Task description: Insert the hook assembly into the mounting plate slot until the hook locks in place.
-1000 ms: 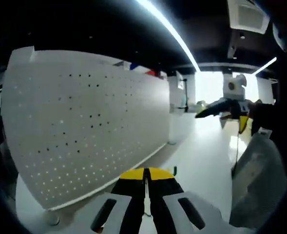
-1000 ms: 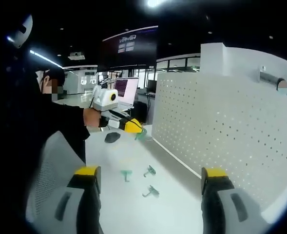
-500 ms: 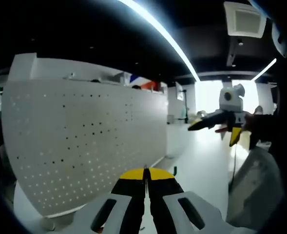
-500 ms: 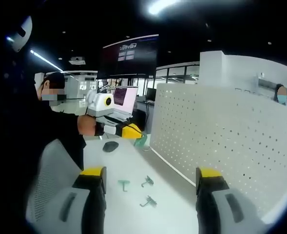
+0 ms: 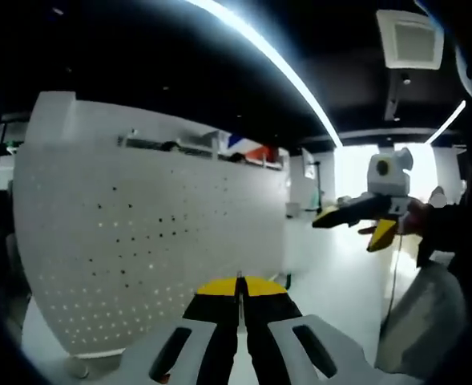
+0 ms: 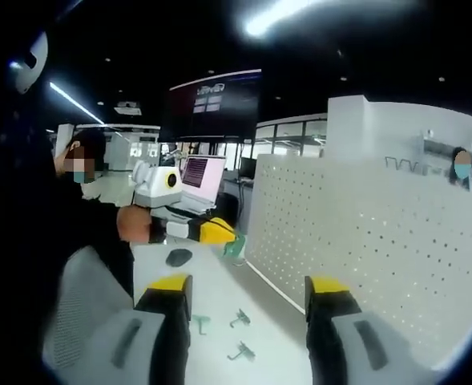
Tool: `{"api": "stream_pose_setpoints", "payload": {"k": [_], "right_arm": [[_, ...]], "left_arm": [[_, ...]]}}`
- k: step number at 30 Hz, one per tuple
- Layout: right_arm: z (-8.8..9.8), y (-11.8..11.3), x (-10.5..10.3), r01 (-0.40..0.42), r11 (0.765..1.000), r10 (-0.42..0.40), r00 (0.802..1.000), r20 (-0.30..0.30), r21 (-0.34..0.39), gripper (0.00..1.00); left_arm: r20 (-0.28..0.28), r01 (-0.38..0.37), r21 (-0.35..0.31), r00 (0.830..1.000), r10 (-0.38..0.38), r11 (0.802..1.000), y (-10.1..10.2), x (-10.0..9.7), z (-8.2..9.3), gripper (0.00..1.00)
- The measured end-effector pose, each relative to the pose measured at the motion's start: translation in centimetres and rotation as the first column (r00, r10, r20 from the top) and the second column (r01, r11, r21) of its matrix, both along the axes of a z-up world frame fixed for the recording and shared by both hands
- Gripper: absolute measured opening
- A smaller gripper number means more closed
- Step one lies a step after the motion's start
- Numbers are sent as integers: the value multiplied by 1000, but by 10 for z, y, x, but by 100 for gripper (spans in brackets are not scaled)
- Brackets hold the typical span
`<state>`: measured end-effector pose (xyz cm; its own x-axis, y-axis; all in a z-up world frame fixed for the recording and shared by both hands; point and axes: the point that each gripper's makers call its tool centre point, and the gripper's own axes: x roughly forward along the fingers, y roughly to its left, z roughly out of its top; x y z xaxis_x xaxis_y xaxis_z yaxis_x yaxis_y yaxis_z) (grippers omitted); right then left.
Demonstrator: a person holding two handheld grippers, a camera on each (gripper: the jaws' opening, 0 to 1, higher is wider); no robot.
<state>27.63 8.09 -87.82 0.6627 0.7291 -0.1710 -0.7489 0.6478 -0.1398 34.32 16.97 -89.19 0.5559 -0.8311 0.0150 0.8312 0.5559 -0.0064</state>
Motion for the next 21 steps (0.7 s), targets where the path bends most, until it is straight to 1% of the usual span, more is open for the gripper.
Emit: {"api": "stream_pose_setpoints", "payload": {"k": [4, 12, 15, 21], "right_arm": [[8, 4, 1, 0, 1000, 0, 1000, 16, 17, 45], [22, 15, 1, -7, 997, 5, 999, 38, 72, 35], [24, 19, 1, -9, 997, 6, 999, 45, 71, 32], [19, 27, 5, -2, 997, 0, 1000, 22, 74, 26]], "left_arm": [[22, -16, -22, 1000, 16, 1000, -3, -2, 9, 1], [35, -27, -46, 999, 28, 999, -9, -7, 18, 1], [41, -26, -55, 999, 29, 998, -13, -10, 21, 1], [52, -26, -64, 998, 29, 998, -19, -14, 25, 1]]}}
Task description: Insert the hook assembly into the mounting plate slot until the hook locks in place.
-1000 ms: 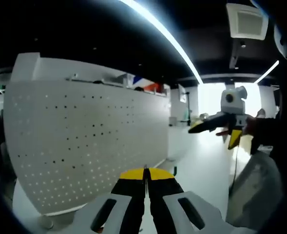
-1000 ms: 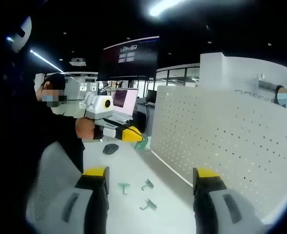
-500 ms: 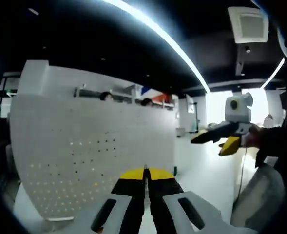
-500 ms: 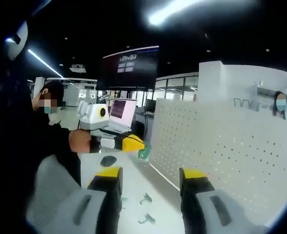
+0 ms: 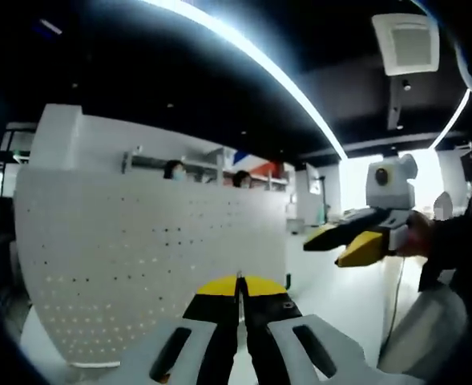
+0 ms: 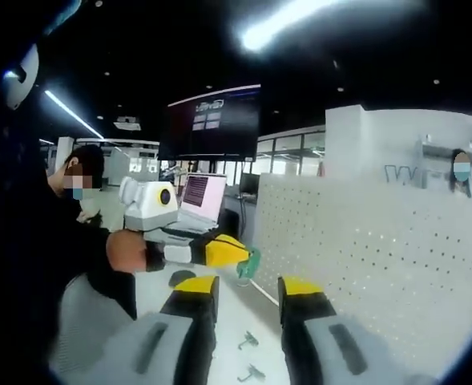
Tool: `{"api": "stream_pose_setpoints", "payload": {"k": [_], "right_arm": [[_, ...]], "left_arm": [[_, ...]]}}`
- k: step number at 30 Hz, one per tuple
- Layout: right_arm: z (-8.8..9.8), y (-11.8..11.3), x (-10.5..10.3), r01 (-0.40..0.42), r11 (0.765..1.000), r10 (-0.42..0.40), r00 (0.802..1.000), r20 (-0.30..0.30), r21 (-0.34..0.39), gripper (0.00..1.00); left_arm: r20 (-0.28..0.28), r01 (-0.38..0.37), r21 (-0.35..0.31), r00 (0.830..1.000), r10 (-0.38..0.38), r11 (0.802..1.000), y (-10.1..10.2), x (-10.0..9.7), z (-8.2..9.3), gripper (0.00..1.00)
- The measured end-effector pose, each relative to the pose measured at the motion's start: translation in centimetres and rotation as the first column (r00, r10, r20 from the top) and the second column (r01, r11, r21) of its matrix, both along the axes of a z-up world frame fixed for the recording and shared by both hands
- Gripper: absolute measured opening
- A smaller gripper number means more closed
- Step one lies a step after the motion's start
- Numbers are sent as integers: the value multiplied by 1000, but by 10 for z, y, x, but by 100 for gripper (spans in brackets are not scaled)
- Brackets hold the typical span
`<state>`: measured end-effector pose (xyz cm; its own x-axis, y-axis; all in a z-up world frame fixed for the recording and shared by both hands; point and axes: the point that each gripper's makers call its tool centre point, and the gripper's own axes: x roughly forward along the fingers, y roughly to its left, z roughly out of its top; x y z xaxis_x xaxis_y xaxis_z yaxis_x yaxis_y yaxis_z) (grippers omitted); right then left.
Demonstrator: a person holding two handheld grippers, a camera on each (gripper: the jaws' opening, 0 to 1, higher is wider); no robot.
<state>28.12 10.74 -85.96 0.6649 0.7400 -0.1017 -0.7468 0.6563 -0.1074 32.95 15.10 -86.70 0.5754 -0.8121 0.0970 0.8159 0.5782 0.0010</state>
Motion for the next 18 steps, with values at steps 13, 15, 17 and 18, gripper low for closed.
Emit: {"api": "stream_pose_setpoints", "payload": {"k": [13, 15, 17, 18], "right_arm": [[-9, 7, 9, 28, 999, -26, 998, -54, 26, 17], [-9, 7, 9, 30, 999, -28, 998, -55, 29, 15], [-9, 7, 9, 32, 999, -30, 998, -55, 29, 14], [-10, 7, 10, 36, 999, -34, 998, -57, 28, 13]], "left_arm": [[10, 10, -12, 1000, -10, 1000, -11, -6, 3, 1], [9, 11, -14, 1000, -11, 1000, -13, -7, 3, 1], [8, 15, -15, 1000, -15, 1000, -15, -8, 2, 1], [7, 16, -17, 1000, -16, 1000, -15, -8, 2, 1]]}}
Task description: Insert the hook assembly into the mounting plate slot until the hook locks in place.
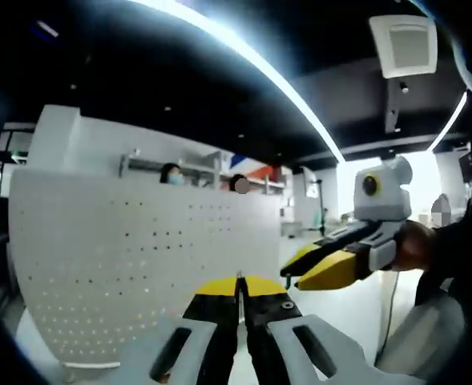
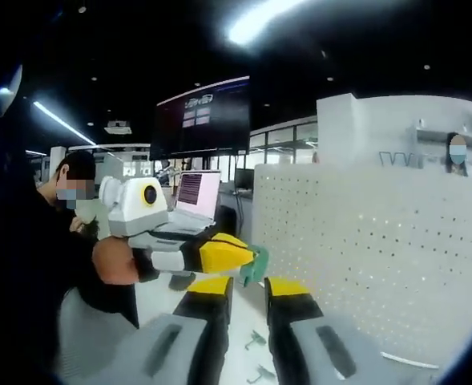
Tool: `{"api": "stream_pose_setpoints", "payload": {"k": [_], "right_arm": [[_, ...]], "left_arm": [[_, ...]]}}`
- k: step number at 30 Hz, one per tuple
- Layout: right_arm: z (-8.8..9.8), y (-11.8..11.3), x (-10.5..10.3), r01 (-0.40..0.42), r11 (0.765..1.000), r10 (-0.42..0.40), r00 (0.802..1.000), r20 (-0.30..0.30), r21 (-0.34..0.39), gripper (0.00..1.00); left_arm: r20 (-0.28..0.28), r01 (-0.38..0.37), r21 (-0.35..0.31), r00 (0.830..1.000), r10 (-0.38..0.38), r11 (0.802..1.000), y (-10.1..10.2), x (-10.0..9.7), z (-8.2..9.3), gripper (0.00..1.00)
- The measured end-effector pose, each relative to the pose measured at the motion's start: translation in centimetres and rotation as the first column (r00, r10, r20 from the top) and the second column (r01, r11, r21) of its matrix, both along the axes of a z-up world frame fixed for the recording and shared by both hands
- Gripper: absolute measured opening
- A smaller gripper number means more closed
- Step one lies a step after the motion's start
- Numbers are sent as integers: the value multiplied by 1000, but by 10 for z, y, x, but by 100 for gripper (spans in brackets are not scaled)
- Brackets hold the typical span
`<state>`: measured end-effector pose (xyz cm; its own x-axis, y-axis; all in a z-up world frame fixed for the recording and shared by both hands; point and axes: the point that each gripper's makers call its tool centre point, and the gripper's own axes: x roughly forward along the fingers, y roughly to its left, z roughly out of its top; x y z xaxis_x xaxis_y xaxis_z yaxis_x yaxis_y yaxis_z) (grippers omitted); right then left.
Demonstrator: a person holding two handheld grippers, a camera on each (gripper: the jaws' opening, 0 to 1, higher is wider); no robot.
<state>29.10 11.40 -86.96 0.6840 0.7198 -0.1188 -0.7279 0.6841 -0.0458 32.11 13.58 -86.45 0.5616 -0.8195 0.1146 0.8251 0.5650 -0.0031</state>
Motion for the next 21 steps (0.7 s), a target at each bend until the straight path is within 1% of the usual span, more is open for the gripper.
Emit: {"api": "stream_pose_setpoints", "payload": {"k": [5, 15, 21], "right_arm": [[-1, 0, 1, 3, 1000, -2, 1000, -6, 5, 12], [-2, 3, -1, -5, 1000, 5, 1000, -6, 0, 3], [-2, 0, -1, 2, 1000, -2, 1000, -2, -9, 3]], "left_arm": [[3, 1, -7, 1000, -1, 1000, -2, -2, 2, 1], [3, 18, -14, 1000, -18, 1000, -5, -6, 4, 1], [1, 26, -11, 1000, -26, 1000, -7, -9, 4, 1]]}}
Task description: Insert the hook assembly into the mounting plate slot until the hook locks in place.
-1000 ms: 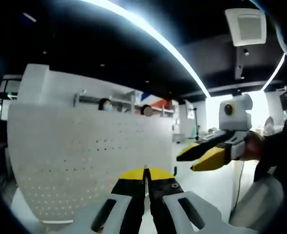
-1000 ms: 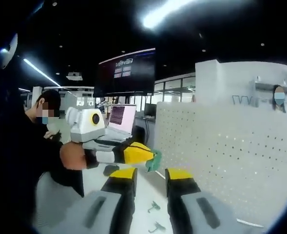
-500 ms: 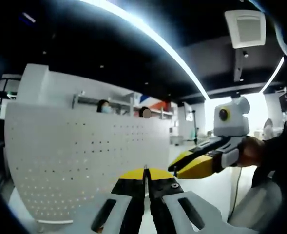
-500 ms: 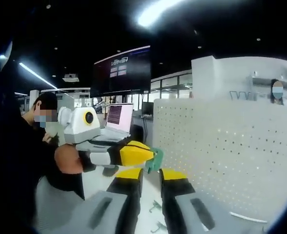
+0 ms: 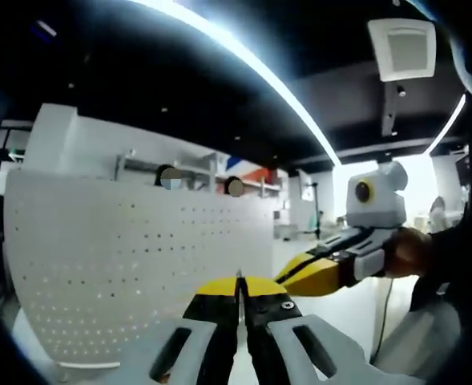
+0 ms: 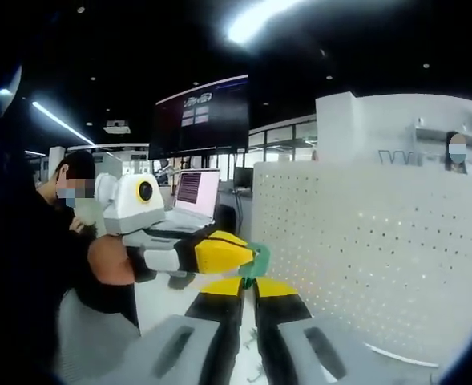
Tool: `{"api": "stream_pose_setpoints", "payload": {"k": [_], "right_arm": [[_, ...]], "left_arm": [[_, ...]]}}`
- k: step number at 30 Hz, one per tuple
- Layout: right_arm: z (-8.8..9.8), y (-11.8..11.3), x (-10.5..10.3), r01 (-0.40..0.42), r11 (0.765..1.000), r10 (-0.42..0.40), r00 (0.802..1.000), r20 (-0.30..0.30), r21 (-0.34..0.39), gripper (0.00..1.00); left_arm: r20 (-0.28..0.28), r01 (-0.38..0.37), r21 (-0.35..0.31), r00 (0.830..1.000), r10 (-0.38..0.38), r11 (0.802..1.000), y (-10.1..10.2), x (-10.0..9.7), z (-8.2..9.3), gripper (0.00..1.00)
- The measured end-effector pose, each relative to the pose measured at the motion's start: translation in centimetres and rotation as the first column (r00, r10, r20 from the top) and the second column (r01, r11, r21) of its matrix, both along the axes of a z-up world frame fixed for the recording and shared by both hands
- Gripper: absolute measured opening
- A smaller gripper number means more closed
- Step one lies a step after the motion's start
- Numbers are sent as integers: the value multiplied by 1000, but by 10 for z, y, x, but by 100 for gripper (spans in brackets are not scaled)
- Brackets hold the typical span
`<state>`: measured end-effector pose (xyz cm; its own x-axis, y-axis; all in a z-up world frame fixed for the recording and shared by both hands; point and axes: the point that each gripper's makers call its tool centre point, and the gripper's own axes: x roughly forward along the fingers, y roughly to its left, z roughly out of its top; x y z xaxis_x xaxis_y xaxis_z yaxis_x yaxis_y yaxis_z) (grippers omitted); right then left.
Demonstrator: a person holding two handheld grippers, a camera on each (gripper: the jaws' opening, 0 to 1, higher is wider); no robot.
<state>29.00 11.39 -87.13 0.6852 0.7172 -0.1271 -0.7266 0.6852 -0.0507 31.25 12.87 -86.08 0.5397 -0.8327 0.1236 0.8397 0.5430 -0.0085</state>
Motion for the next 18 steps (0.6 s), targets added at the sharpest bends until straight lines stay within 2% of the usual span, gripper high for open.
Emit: {"api": "stream_pose_setpoints", "payload": {"k": [11, 18], "right_arm": [[-1, 1, -3, -14, 999, 15, 1000, 19, -42, 2], [-1, 2, -3, -15, 999, 16, 1000, 21, -40, 2]], "left_arm": [[-18, 2, 12, 1000, -2, 1000, 1, -3, -2, 1], [-26, -13, 29, 1000, 14, 999, 2, -3, -2, 2]]}}
